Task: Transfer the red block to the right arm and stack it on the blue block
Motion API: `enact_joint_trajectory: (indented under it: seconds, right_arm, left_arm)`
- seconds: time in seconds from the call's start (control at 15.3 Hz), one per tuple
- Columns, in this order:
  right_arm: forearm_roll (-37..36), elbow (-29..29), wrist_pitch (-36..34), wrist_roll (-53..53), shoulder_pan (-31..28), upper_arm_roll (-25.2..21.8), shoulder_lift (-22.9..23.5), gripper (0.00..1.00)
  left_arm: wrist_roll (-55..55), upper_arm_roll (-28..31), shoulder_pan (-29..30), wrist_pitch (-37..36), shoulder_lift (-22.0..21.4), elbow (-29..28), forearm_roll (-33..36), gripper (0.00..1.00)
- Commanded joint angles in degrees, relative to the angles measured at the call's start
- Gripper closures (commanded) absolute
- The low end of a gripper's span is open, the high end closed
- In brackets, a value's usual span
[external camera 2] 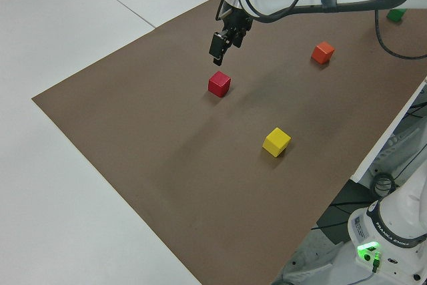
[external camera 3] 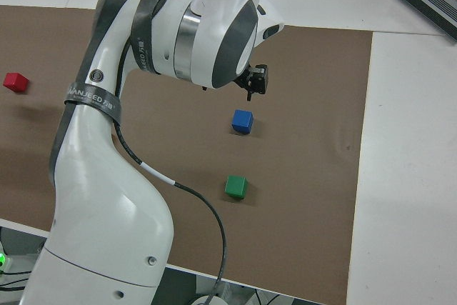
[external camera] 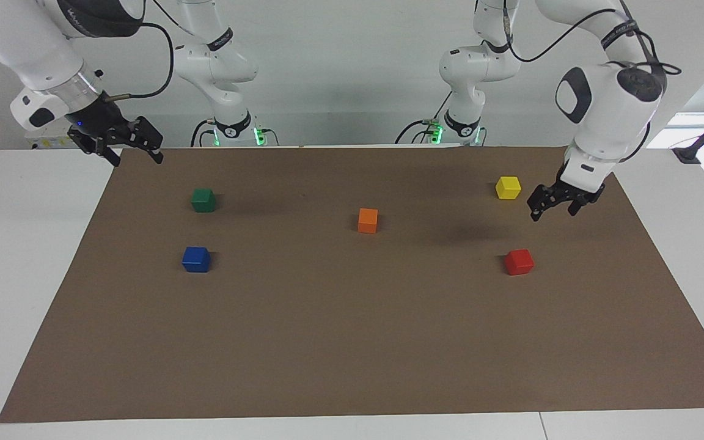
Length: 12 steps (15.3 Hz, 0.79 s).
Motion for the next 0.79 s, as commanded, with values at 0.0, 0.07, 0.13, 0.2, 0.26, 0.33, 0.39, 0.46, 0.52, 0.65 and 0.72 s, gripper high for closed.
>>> enact_joint_trajectory:
  seconds: [0.0,0.07,0.13,0.2,0.26,0.33,0.39,0.46,0.52,0.65,0.72]
  right_arm:
    - [8.43,-8.32,2.61,-5.31,-2.7,0.0,-3.67,0.0]
    - [11.68,-9.47,2.53,-8.2,-3.32,0.0,-3.67,0.0]
    - [14.76,-10.52,2.44,-10.23,-4.2,0.0,-3.67,0.0]
    - [18.44,-12.01,2.35,-12.25,-5.16,0.0,-3.58,0.0]
    - [22.48,-14.03,2.35,-15.15,-6.04,0.0,-3.67,0.0]
    - [25.74,-15.79,2.0,-17.7,-6.4,0.0,-3.67,0.0]
    - [29.34,-17.11,1.3,-19.55,-6.67,-0.08,-3.67,0.0]
    - [33.3,-18.69,-0.1,-21.75,-7.36,-0.08,-3.15,0.0]
    - [36.47,-20.1,-0.89,-24.55,-7.89,-0.08,-2.71,0.0]
    - [40.26,-22.65,-1.51,-28.43,-7.81,-0.08,-2.35,0.0]
    - [43.32,-24.23,-2.47,-30.19,-7.81,-0.08,-2.18,0.0]
  left_arm:
    - [-0.58,0.03,-0.29,7.61,5.68,-0.81,-0.49,0.0]
    - [-0.59,0.03,-0.38,10.6,6.48,-2.65,-0.49,0.0]
    - [-0.67,0.03,-0.64,12.46,7.36,-3.45,-0.49,0.0]
    - [-1.11,0.03,-1.25,13.52,8.76,-3.54,-0.49,0.0]
    - [-1.55,0.03,-1.25,14.23,9.73,-3.37,-0.49,0.0]
    - [-2.34,0.03,-1.34,14.84,10.35,-3.46,-0.49,0.0]
    - [-2.69,0.03,-1.52,15.37,11.31,-3.46,-0.49,0.0]
    - [-2.61,0.12,-1.78,15.46,11.41,-3.46,-0.49,0.0]
    - [-2.52,0.12,-1.78,15.38,11.5,-3.46,-0.49,0.0]
    - [-2.43,0.12,-1.69,15.38,11.85,-3.54,-0.4,0.1]
    - [-2.78,0.12,-1.69,14.94,12.2,-3.54,-0.4,0.52]
